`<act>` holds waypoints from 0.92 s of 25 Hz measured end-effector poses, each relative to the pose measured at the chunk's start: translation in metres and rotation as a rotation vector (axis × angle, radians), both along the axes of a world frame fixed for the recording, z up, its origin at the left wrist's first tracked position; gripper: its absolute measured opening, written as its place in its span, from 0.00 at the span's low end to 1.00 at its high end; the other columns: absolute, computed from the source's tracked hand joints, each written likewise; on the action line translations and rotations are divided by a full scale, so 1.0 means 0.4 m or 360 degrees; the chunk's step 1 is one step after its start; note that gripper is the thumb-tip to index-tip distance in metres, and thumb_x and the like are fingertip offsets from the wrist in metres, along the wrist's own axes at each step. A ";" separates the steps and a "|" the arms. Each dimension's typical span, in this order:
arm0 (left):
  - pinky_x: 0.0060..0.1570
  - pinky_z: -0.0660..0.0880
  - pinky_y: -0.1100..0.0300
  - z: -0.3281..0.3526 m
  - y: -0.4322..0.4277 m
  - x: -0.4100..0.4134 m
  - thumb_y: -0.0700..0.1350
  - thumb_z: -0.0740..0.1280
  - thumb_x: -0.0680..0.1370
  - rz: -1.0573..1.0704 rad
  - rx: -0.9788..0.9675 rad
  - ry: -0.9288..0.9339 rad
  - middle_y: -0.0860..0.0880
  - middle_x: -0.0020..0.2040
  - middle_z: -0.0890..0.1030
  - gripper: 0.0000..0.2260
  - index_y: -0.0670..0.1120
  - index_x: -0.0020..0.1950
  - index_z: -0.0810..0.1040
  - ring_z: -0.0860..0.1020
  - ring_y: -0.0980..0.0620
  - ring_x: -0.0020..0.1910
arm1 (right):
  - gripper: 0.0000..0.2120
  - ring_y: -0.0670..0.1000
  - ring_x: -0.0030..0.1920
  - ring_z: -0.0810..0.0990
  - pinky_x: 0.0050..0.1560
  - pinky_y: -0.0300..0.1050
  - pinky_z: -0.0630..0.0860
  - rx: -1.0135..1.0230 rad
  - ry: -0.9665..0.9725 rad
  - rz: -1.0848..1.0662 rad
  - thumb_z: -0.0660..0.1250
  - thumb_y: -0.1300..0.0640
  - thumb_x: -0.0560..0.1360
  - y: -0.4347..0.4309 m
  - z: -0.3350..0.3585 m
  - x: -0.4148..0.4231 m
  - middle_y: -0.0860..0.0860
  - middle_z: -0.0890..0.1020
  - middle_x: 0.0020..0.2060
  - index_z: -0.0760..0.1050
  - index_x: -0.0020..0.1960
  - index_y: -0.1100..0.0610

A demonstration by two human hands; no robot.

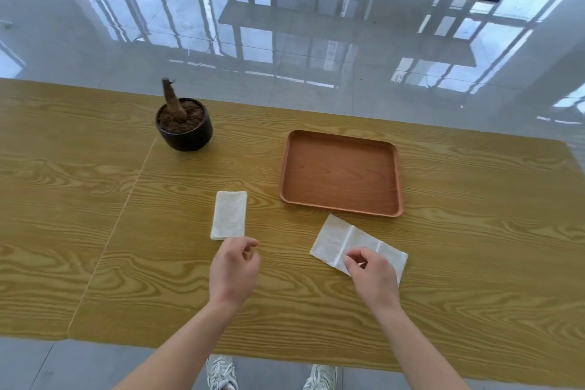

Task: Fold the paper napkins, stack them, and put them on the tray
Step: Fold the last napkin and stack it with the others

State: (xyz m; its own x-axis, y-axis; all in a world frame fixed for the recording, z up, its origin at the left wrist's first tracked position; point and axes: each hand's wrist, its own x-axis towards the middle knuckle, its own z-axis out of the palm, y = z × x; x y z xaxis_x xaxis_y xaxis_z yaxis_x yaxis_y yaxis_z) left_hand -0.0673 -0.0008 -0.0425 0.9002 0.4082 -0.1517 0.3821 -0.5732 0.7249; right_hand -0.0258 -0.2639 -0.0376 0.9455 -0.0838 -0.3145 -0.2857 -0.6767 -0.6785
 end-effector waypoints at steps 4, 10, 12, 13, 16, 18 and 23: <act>0.48 0.74 0.61 0.000 -0.152 0.022 0.41 0.71 0.76 -0.0496 0.0147 -0.0070 0.55 0.49 0.78 0.11 0.47 0.58 0.82 0.77 0.54 0.50 | 0.05 0.49 0.47 0.79 0.43 0.44 0.74 -0.0340 -0.0209 0.0002 0.72 0.60 0.76 -0.140 -0.013 -0.061 0.46 0.85 0.47 0.83 0.51 0.53; 0.47 0.75 0.54 -0.002 -0.250 0.087 0.40 0.66 0.76 -0.1145 0.0844 -0.0030 0.50 0.53 0.79 0.10 0.48 0.56 0.81 0.76 0.47 0.51 | 0.11 0.52 0.50 0.79 0.49 0.45 0.78 -0.0606 -0.0429 0.0499 0.79 0.59 0.70 -0.211 -0.025 -0.111 0.47 0.83 0.49 0.84 0.52 0.55; 0.39 0.75 0.55 0.005 -0.257 0.109 0.39 0.68 0.75 -0.1234 0.0995 0.0006 0.49 0.46 0.79 0.03 0.46 0.44 0.80 0.76 0.48 0.44 | 0.12 0.51 0.50 0.78 0.49 0.45 0.79 -0.0645 -0.0432 0.0608 0.79 0.57 0.69 -0.221 -0.028 -0.115 0.46 0.82 0.50 0.83 0.52 0.54; 0.34 0.74 0.56 0.007 -0.259 0.116 0.37 0.70 0.72 -0.1285 0.1040 0.0022 0.49 0.41 0.78 0.05 0.45 0.38 0.79 0.75 0.48 0.39 | 0.12 0.51 0.50 0.78 0.49 0.46 0.79 -0.0669 -0.0440 0.0639 0.79 0.57 0.69 -0.225 -0.031 -0.114 0.46 0.81 0.50 0.83 0.51 0.54; 0.26 0.70 0.57 0.005 -0.255 0.131 0.33 0.74 0.65 -0.1481 0.1230 -0.0040 0.49 0.33 0.76 0.11 0.46 0.30 0.75 0.73 0.49 0.30 | 0.07 0.52 0.47 0.79 0.45 0.47 0.79 -0.0752 -0.0520 0.0695 0.78 0.59 0.70 -0.227 -0.033 -0.106 0.48 0.81 0.48 0.83 0.47 0.55; 0.27 0.72 0.55 0.002 -0.250 0.135 0.33 0.74 0.64 -0.1550 0.1276 -0.0109 0.49 0.32 0.76 0.11 0.46 0.30 0.75 0.74 0.48 0.30 | 0.04 0.52 0.43 0.79 0.40 0.48 0.78 -0.0793 -0.0605 0.0718 0.76 0.61 0.71 -0.227 -0.037 -0.100 0.48 0.81 0.45 0.83 0.43 0.56; 0.36 0.74 0.52 -0.019 -0.238 0.132 0.36 0.69 0.72 -0.1469 0.1170 -0.0162 0.48 0.38 0.78 0.07 0.45 0.35 0.77 0.74 0.47 0.38 | 0.06 0.52 0.38 0.78 0.34 0.48 0.77 -0.0806 -0.0736 0.0698 0.77 0.62 0.72 -0.225 -0.046 -0.089 0.49 0.81 0.41 0.81 0.38 0.57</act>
